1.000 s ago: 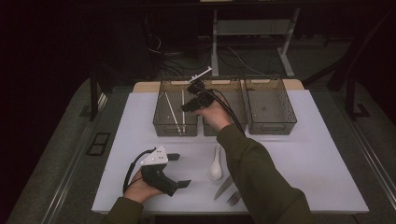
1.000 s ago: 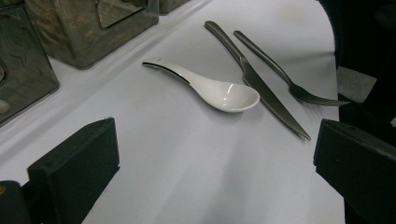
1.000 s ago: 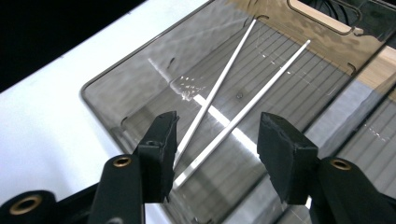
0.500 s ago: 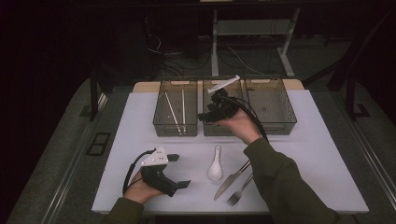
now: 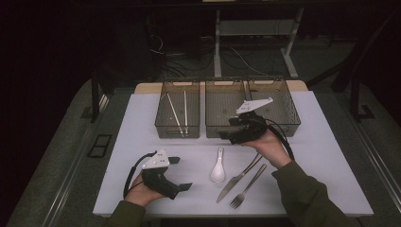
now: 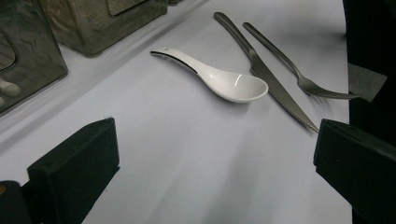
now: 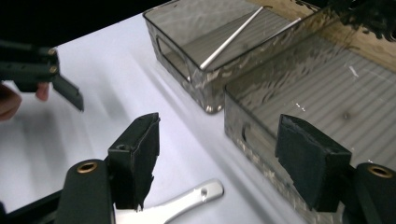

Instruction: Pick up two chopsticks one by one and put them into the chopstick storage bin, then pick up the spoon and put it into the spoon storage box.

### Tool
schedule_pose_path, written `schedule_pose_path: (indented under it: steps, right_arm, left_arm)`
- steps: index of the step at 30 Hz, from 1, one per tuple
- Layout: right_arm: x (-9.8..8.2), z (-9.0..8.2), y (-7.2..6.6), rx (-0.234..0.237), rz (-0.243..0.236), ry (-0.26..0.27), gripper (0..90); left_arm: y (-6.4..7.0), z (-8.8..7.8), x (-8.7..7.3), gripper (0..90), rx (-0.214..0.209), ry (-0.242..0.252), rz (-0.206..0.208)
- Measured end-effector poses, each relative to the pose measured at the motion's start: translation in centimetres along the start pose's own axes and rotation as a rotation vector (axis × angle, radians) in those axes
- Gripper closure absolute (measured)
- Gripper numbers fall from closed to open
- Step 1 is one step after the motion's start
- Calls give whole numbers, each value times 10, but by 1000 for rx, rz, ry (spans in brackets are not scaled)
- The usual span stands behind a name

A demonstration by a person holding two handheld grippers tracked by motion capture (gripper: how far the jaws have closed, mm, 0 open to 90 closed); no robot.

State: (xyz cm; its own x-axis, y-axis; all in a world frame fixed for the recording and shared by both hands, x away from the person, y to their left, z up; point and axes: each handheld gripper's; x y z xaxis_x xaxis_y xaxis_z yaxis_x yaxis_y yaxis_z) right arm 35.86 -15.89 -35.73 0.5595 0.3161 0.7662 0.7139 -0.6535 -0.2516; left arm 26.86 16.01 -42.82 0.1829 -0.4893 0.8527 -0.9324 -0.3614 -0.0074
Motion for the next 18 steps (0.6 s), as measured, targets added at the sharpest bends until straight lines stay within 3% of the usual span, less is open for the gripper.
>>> schedule_pose_path:
  steps: [11, 18]
  right_arm:
    - [-57, -34, 14, 29, 35, 41, 260]
    - [-81, -56, 24, 11, 65, 68, 251]
  left_arm:
    - [1, -1, -1, 0, 10, -11, -2]
    - [2, -2, -1, 0, 13, -13, -5]
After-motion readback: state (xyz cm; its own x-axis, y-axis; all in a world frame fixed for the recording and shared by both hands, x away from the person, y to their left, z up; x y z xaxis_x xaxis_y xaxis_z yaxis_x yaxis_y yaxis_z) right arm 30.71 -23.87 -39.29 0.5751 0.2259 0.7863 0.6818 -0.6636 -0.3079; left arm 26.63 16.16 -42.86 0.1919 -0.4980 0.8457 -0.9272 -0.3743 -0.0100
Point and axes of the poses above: each handheld gripper's, and its own axes: z roughly forward along the jaws, x roughly out of its top, y roughly to its right, and after that the axes turned 9 degrees about z, right-handed
